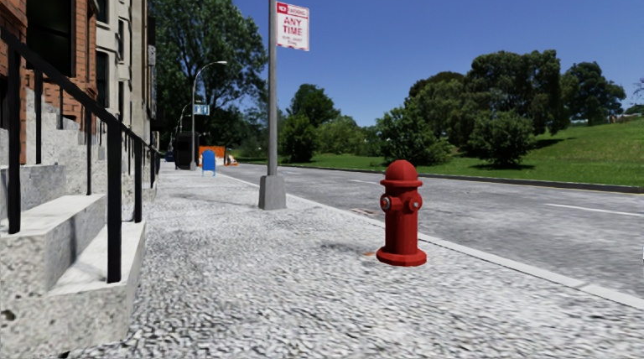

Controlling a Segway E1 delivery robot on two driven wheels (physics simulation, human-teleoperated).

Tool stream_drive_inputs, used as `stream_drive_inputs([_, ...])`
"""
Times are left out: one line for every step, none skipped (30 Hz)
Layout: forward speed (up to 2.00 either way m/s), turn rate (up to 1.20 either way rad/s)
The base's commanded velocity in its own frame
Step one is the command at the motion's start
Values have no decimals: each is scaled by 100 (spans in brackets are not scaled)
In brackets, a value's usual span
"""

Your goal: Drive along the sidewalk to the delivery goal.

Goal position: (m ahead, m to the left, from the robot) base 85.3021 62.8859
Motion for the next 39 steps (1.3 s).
stream_drive_inputs([150, 0])
stream_drive_inputs([150, 0])
stream_drive_inputs([150, 0])
stream_drive_inputs([150, 0])
stream_drive_inputs([150, 0])
stream_drive_inputs([150, 0])
stream_drive_inputs([150, 0])
stream_drive_inputs([149, 0])
stream_drive_inputs([146, 0])
stream_drive_inputs([141, 4])
stream_drive_inputs([141, 4])
stream_drive_inputs([137, 19])
stream_drive_inputs([135, 32])
stream_drive_inputs([133, 38])
stream_drive_inputs([133, 38])
stream_drive_inputs([132, 40])
stream_drive_inputs([132, 41])
stream_drive_inputs([132, 41])
stream_drive_inputs([132, 43])
stream_drive_inputs([132, 43])
stream_drive_inputs([131, 53])
stream_drive_inputs([131, 59])
stream_drive_inputs([131, 60])
stream_drive_inputs([131, 61])
stream_drive_inputs([131, 61])
stream_drive_inputs([131, 62])
stream_drive_inputs([131, 63])
stream_drive_inputs([131, 63])
stream_drive_inputs([131, 63])
stream_drive_inputs([131, 63])
stream_drive_inputs([131, 63])
stream_drive_inputs([131, 63])
stream_drive_inputs([131, 63])
stream_drive_inputs([131, 63])
stream_drive_inputs([131, 63])
stream_drive_inputs([131, 56])
stream_drive_inputs([131, 35])
stream_drive_inputs([131, 0])
stream_drive_inputs([131, 0])
